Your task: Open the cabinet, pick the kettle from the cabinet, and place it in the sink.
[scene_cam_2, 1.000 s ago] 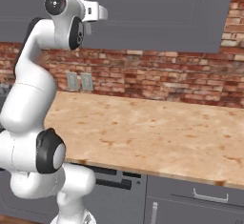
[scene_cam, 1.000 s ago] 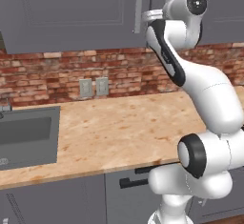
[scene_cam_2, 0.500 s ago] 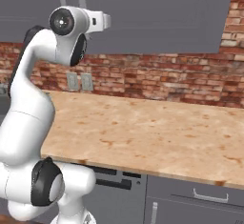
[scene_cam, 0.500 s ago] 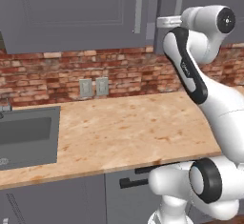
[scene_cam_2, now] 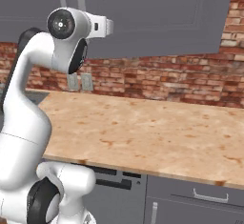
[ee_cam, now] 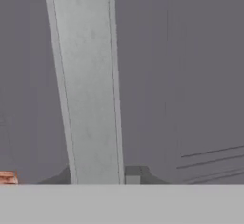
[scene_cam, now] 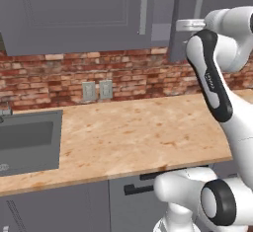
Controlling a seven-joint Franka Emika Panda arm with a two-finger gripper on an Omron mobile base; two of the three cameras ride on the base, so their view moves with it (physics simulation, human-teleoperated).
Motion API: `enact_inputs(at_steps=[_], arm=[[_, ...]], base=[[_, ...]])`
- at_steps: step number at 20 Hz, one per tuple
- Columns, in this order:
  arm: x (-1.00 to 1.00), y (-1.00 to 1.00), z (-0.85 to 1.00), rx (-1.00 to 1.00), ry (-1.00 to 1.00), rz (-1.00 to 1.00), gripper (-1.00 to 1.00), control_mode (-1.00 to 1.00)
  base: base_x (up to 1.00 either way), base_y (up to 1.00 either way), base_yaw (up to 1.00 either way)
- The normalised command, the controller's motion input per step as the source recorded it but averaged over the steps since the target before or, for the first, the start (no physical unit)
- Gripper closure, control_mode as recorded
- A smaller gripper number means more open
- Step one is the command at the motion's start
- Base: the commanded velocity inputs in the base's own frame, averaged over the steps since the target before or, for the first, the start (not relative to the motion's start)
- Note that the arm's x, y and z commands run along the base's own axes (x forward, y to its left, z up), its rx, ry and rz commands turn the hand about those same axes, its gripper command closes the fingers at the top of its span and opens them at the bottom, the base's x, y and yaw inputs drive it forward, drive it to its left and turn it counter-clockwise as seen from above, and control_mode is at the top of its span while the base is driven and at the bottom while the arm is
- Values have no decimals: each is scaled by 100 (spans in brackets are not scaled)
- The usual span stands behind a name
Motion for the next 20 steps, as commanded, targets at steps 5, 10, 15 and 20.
enact_inputs(at_steps=[5,10,15,20], arm=[[-58,-57,0,10,4,1,100,-100],[-58,-63,0,14,1,4,100,-100],[-54,-65,-1,17,0,8,100,-100],[-53,-66,-2,18,0,7,100,-100]], base=[[0,0,0],[0,0,0],[0,0,0],[0,0,0]])
